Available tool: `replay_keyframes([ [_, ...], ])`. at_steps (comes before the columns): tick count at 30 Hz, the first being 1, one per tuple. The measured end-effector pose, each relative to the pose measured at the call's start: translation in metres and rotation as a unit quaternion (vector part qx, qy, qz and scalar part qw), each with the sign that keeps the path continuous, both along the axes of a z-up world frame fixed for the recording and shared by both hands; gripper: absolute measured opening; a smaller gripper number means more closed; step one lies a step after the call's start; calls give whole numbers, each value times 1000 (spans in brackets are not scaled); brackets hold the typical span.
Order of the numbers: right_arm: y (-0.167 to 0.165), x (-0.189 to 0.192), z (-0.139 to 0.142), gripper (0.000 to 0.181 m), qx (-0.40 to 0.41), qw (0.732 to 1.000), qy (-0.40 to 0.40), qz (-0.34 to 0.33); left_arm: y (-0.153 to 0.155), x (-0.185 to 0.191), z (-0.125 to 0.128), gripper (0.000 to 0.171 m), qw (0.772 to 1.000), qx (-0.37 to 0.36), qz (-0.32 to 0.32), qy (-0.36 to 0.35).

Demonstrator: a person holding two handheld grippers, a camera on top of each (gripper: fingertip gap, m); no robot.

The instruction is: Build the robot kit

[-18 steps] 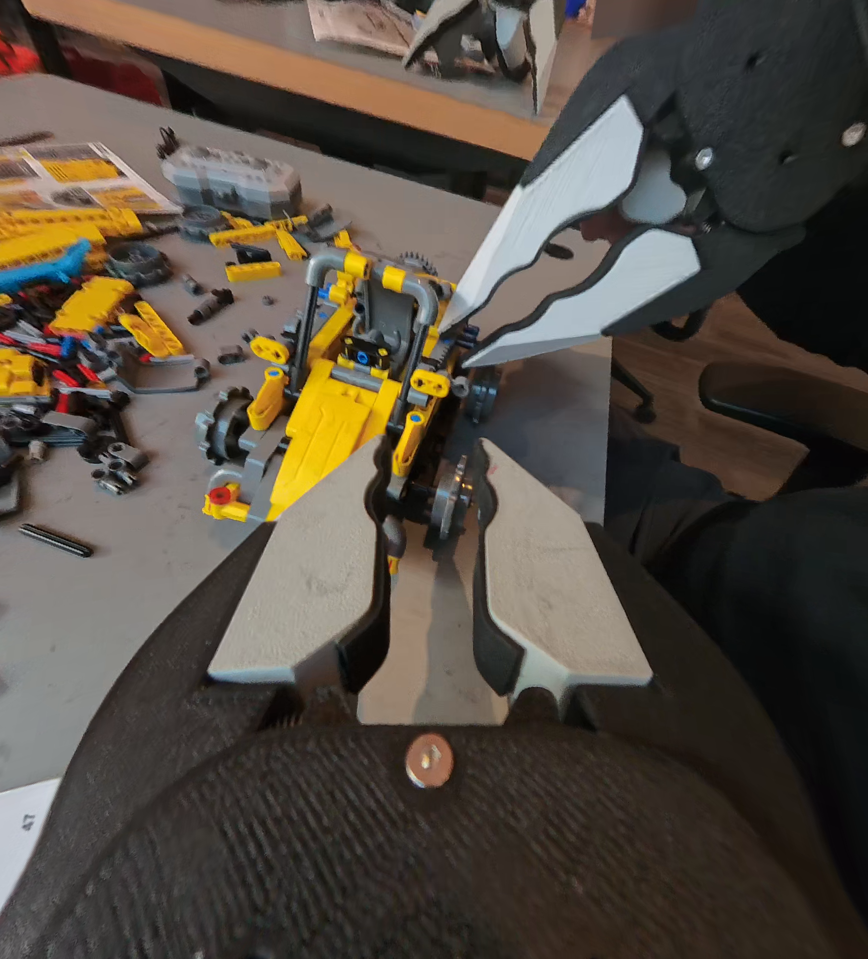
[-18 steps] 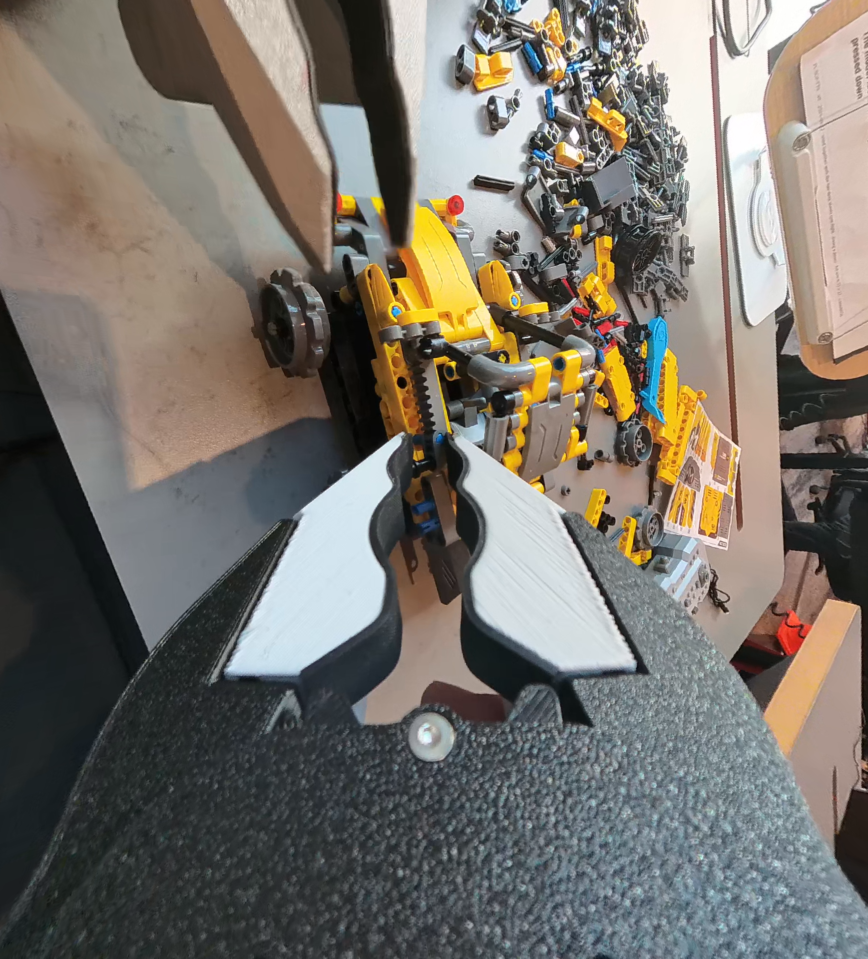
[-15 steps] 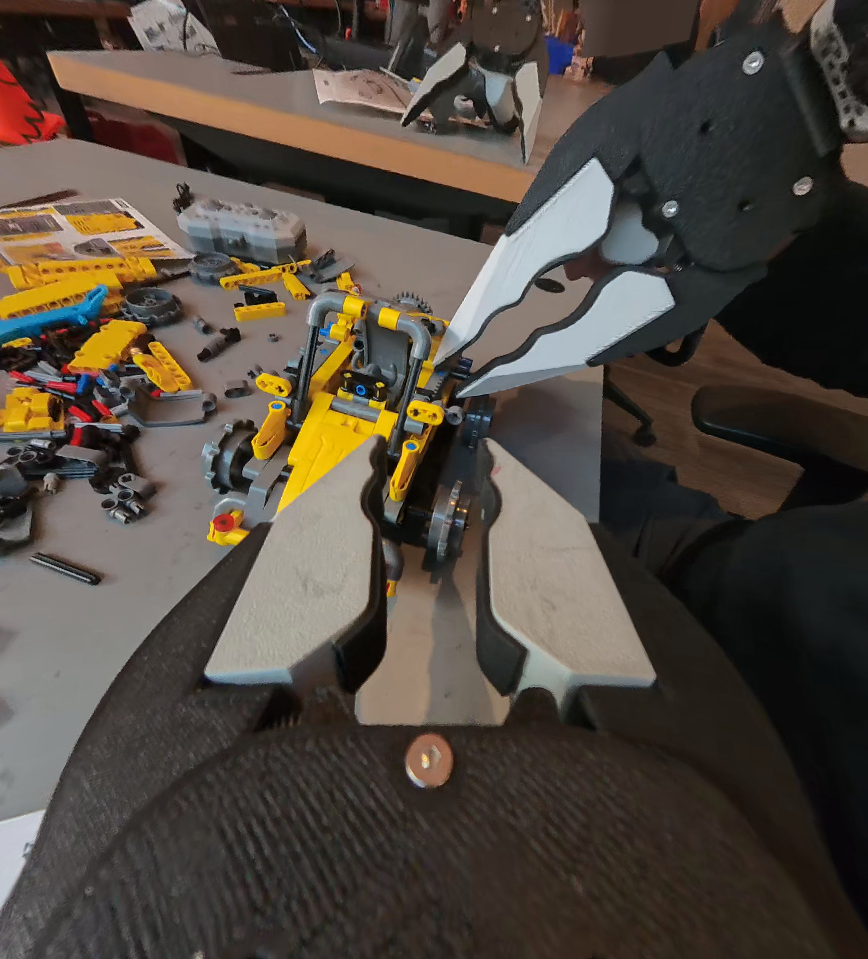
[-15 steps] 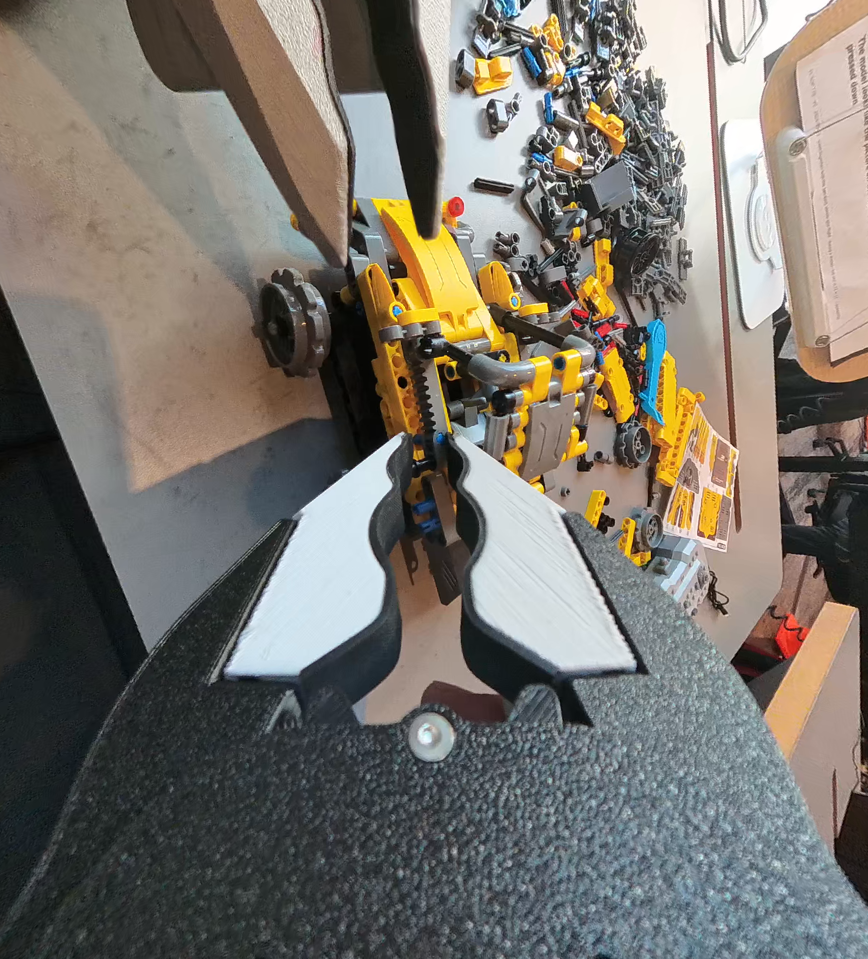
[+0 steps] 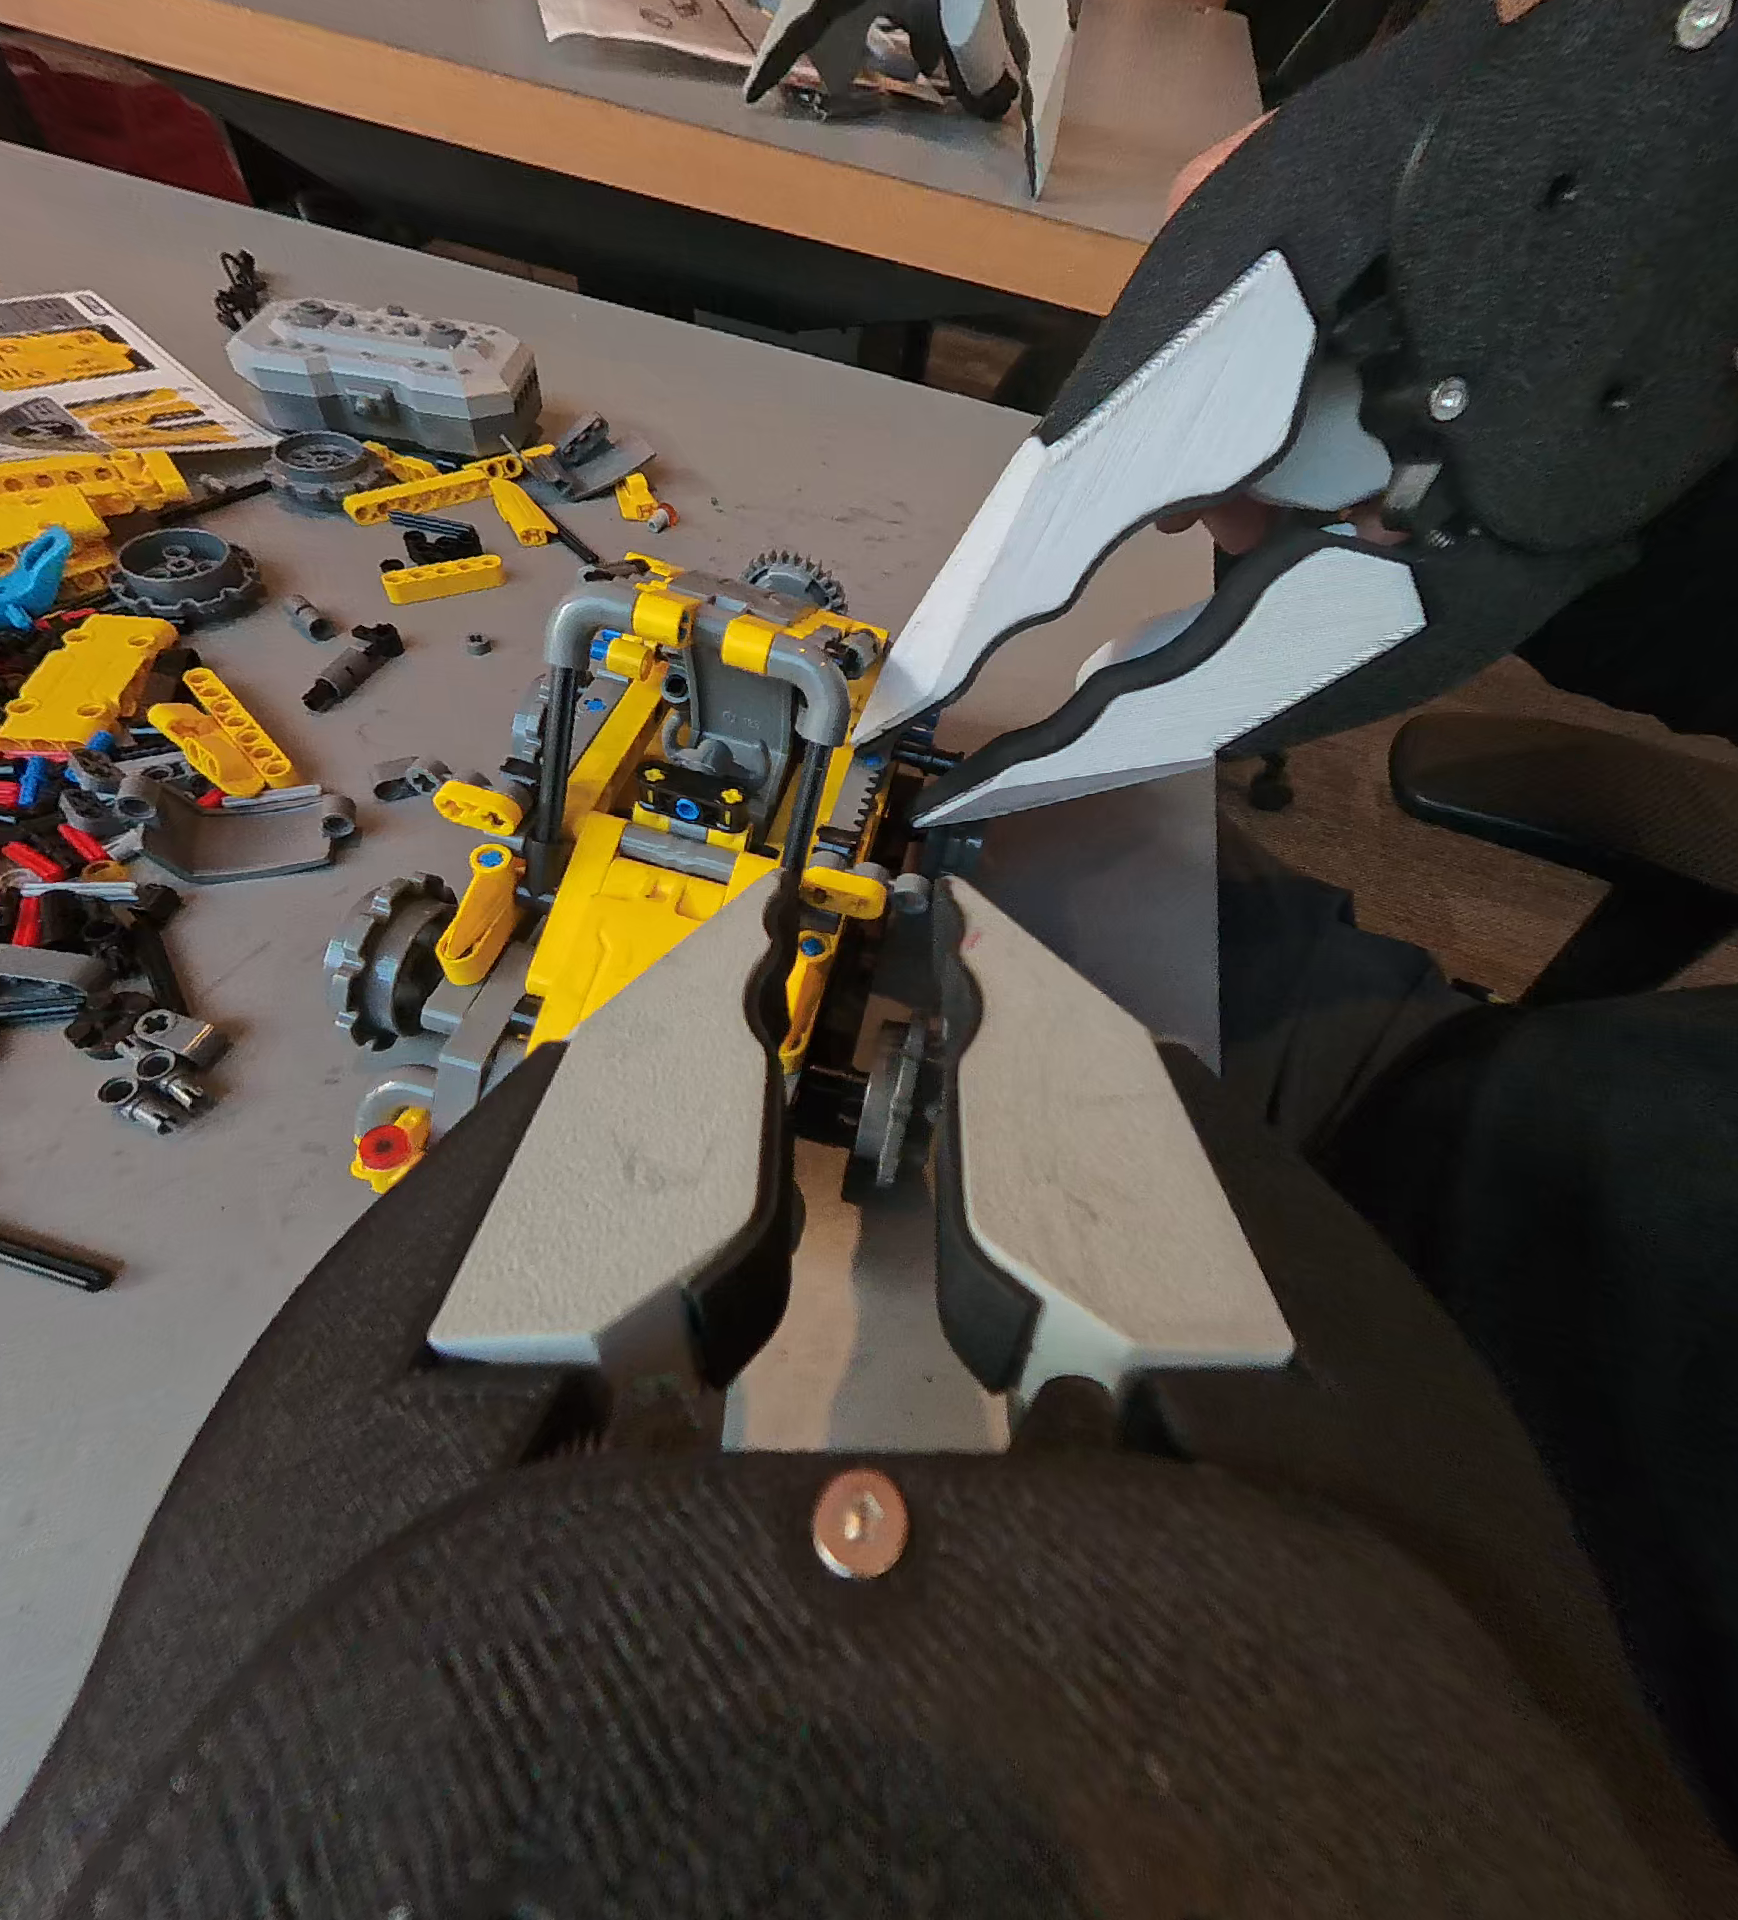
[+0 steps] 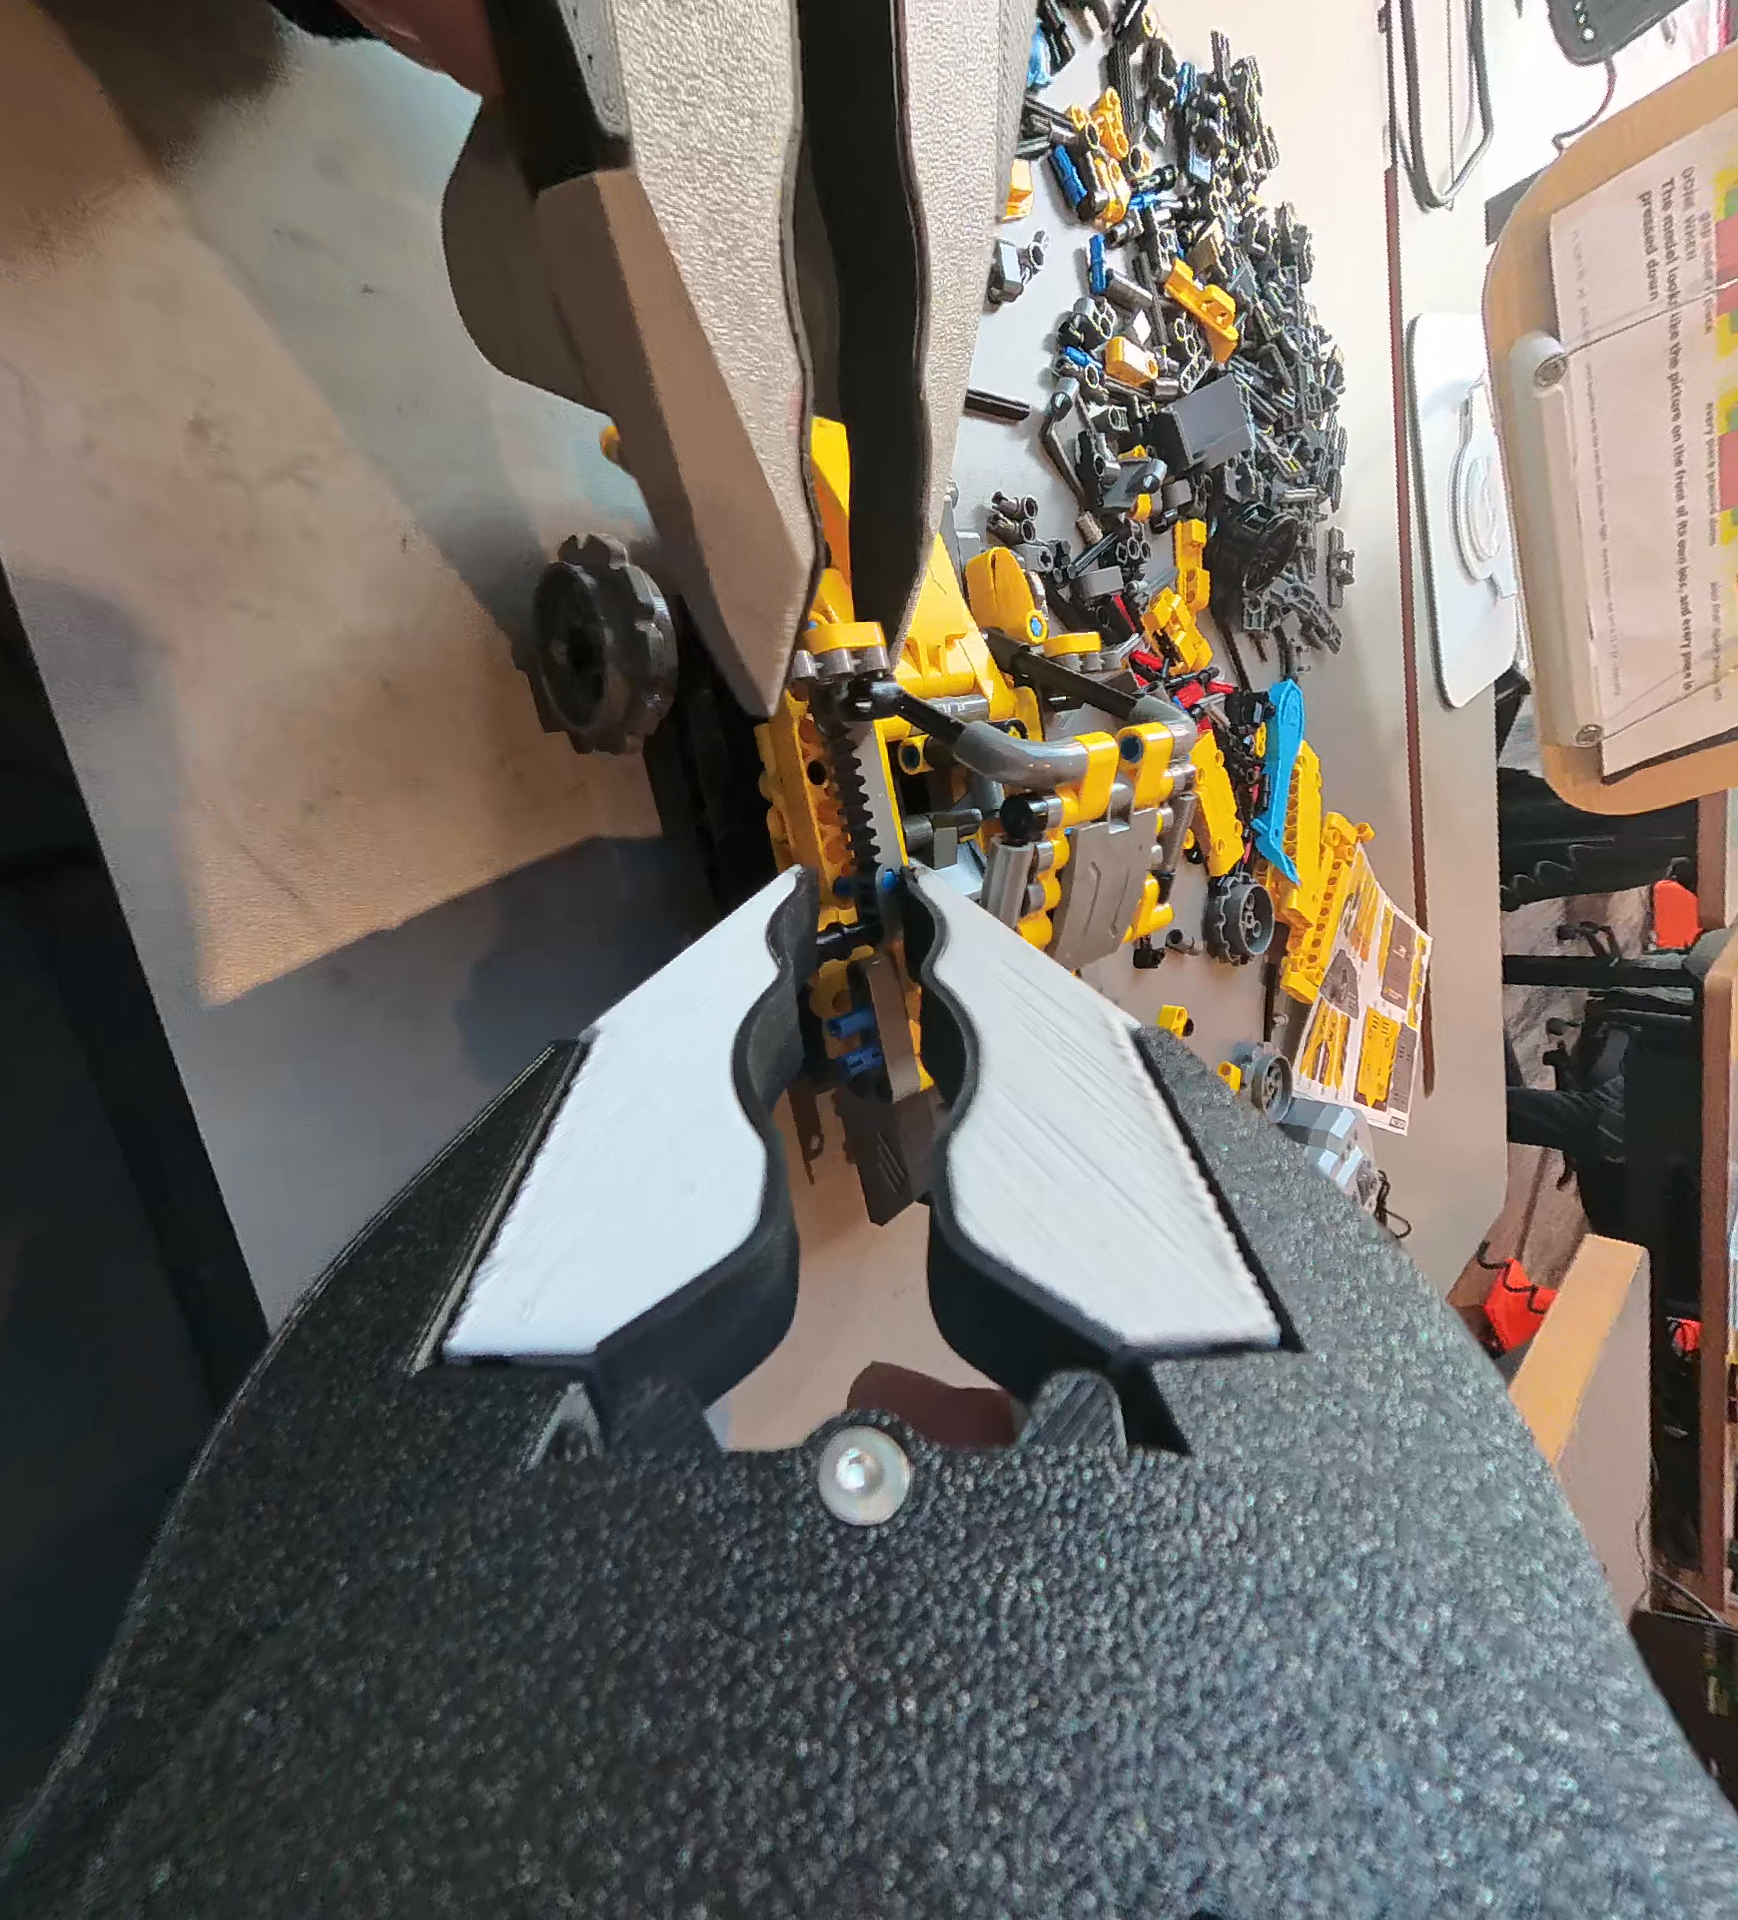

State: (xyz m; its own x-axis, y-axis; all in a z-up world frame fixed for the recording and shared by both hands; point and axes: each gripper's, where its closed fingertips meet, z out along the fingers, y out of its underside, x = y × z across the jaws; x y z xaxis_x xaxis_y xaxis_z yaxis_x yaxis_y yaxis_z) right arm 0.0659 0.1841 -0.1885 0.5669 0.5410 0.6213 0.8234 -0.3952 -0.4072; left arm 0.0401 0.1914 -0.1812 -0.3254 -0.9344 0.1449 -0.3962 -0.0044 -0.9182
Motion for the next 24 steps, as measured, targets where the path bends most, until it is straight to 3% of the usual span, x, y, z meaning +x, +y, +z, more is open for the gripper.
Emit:
replay_keyframes([
  [24, 2, -1, -1, 15, 28, 999, 41, 9, 1, 0, 0, 22, 999, -41, -20, -10],
])
